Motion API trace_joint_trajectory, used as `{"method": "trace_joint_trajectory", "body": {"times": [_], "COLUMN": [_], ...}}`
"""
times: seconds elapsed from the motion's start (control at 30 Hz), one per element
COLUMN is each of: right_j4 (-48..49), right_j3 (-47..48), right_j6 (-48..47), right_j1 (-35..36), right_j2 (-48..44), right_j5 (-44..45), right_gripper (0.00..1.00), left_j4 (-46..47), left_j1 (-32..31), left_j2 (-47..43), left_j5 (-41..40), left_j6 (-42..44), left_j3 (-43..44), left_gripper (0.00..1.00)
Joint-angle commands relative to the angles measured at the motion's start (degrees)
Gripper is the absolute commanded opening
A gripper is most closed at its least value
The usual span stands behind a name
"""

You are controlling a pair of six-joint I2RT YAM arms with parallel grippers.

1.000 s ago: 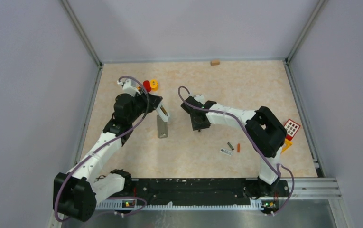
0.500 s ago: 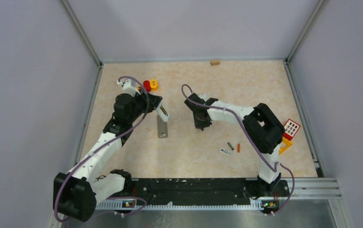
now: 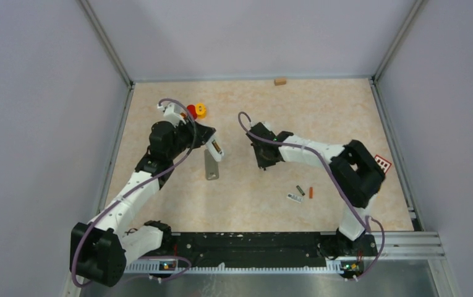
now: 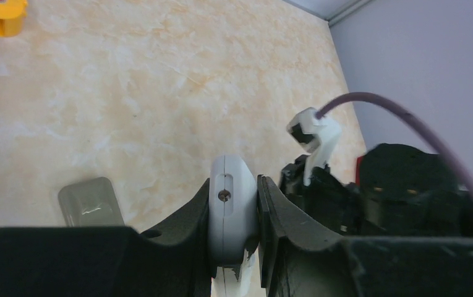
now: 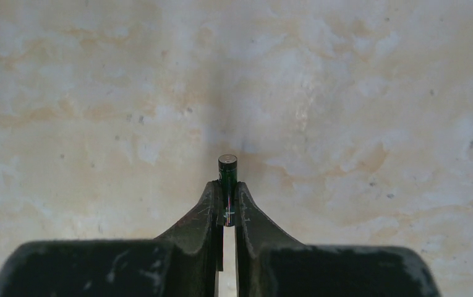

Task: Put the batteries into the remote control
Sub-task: Pick up the battery from the center of the board, then load the battery into the remote control.

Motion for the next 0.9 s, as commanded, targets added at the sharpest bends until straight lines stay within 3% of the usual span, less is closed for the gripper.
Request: {"method": "trace_joint_trajectory", "body": {"times": [0.0,0.27,0.47,0.7,0.87], "right_j4": [13.81,29.53,30.79,26.13,12.21], "right_j3": [-8.99,-21.80,-22.18,-19.11,-11.15], "right_j6": [-8.20,-17.17,-20.17,-19.54,-16.65], "right_j1": [-0.34,-0.21,-0.16,-0.16,-0.15], "right_j2": [-18.45,-42.86,-49.21,-51.76,-48.05], "right_j5": [-3.08,-20.36,-29.56,-32.09,-25.17], "right_gripper": [0.01,0.00,0.00,0.00,0.00], "left_j4": [4.26,15.97,33.42,47.79,57.34], "left_j1": [0.15,-1.05,-3.95,-7.32,-9.98], "left_j2": [2.64,11.63,17.83,23.62,27.34], "left_j5": [7.66,21.27,25.64,25.19,23.65], "left_j6": [-1.14,-8.73,-17.44,-24.74,-29.28], "left_j3": [2.70,5.31,4.76,4.56,4.25], "left_gripper": [0.00,0.00,0.00,0.00,0.00]}}
